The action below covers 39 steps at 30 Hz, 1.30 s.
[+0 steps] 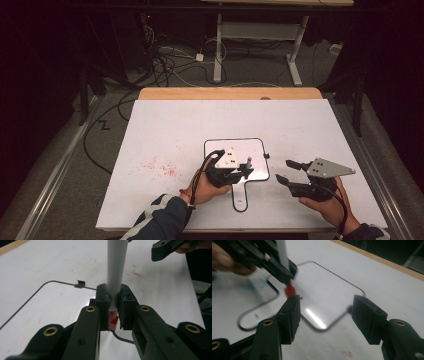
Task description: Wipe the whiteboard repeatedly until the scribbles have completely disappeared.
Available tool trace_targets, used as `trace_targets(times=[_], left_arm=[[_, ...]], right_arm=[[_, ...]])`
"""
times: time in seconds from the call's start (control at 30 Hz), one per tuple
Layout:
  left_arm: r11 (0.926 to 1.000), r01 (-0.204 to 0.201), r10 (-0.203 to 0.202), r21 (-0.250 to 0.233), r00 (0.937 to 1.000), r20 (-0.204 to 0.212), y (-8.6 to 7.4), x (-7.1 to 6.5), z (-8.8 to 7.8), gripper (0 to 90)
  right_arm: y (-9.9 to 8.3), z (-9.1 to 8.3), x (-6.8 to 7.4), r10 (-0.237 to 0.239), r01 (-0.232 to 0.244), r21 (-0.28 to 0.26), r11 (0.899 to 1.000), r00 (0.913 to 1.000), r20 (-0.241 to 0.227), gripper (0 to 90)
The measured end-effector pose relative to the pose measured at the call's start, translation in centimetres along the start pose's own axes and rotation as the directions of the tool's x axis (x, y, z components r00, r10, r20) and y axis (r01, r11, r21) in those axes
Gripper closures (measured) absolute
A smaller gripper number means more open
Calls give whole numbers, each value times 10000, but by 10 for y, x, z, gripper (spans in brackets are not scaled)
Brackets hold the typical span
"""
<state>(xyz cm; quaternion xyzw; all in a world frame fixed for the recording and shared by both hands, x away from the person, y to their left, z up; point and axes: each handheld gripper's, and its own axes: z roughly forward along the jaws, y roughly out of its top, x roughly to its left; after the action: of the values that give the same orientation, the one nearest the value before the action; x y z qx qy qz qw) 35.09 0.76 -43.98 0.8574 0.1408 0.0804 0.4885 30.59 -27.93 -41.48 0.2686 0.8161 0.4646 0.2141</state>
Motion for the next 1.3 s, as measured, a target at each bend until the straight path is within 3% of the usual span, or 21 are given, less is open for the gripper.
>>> trace_targets(times=[0.07, 0.23, 0.37, 0.63, 1.0, 1.1, 1.3], left_arm=[[10000, 41, -41, -28, 10000, 77, 0, -1, 0, 783], [9999, 87, -87, -103, 10000, 43, 0, -4, 0, 783], [9999, -31, 31, -114, 10000, 70, 3, -5, 1, 783], [9998, -128, 130, -138, 9998, 136, 4, -9, 3, 783], [9992, -159, 168, -374, 9996, 222, 6, -12, 2, 776], [9988, -116, 126, -468, 9997, 218, 6, -11, 1, 725], [9990, -298, 276, -331, 9975, -648, 6, -11, -17, 474]], right_arm=[[9, 1, 6, -198, 196, -238, 9995, 9998, -82, 424], [29, 11, 18, -236, 153, -780, 9968, 9941, -1054, 437], [41, 22, 26, -469, 347, -871, 9956, 9888, -1420, 442], [47, 38, 31, -357, 264, -683, 9973, 9895, -1398, 524], [47, 44, 34, -537, 452, -647, 9969, 9892, -1360, 804], [47, 41, 32, -374, 265, -797, 9965, 9897, -1385, 806], [48, 34, 29, -247, 162, -825, 9965, 9943, -1033, 806]])
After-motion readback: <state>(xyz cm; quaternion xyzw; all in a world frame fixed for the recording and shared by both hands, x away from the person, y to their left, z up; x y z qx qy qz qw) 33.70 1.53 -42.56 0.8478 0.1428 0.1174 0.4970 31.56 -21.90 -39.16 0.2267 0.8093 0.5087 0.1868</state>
